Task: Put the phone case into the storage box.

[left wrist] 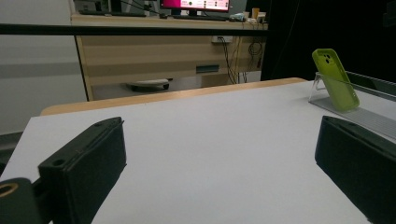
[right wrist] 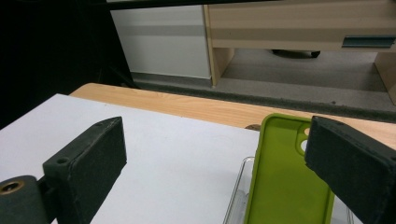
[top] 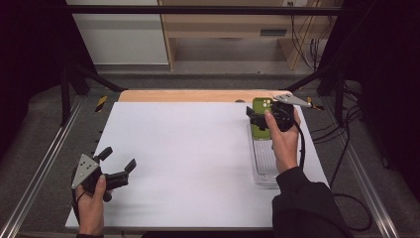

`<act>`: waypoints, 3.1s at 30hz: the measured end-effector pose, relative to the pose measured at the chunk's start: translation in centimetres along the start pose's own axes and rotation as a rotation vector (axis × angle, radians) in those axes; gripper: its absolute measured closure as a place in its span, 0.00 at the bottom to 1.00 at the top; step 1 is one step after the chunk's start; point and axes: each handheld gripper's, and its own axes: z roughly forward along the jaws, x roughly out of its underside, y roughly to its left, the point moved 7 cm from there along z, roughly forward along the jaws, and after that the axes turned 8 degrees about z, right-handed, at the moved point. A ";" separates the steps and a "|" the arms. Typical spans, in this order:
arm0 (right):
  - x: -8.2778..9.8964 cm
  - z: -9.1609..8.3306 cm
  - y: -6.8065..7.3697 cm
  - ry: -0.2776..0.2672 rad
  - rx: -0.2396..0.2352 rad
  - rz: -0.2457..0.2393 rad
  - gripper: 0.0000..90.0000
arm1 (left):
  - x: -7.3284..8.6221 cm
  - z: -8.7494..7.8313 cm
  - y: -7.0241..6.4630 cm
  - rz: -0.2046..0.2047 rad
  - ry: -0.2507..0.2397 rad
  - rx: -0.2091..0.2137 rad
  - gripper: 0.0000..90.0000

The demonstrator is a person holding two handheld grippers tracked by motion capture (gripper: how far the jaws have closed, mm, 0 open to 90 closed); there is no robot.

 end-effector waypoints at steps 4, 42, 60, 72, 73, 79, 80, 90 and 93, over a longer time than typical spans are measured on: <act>-0.2 -0.6 0.0 -0.008 -0.009 -0.001 0.06 | 0.2 -0.1 0.2 -0.002 0.005 -0.006 0.02; -0.1 -4.1 -1.1 -0.040 -0.032 -0.035 0.05 | 0.5 -0.6 0.3 0.005 0.013 0.001 0.02; -0.6 -6.1 -1.3 -0.067 -0.040 -0.058 0.04 | 0.6 -1.2 0.2 0.017 0.015 0.012 0.02; -0.6 -7.4 -1.5 -0.078 -0.051 -0.060 0.04 | 0.7 -1.6 0.1 0.023 0.017 0.015 0.02; -0.6 -7.5 -1.6 -0.078 -0.051 -0.061 0.04 | 0.7 -1.6 0.1 0.019 0.015 0.014 0.02; -0.4 -8.0 -2.0 -0.081 -0.052 -0.055 0.04 | 0.7 -1.6 0.1 0.020 0.015 0.016 0.02; -0.3 -8.1 -2.0 -0.082 -0.053 -0.056 0.04 | 0.7 -1.6 0.1 0.020 0.014 0.016 0.02; 0.2 -9.0 -2.8 -0.082 -0.048 -0.054 0.04 | 0.7 -1.6 0.0 0.022 0.015 0.019 0.02; 0.4 -9.4 -3.2 -0.084 -0.042 -0.056 0.04 | 0.7 -1.5 0.0 0.024 0.016 0.021 0.02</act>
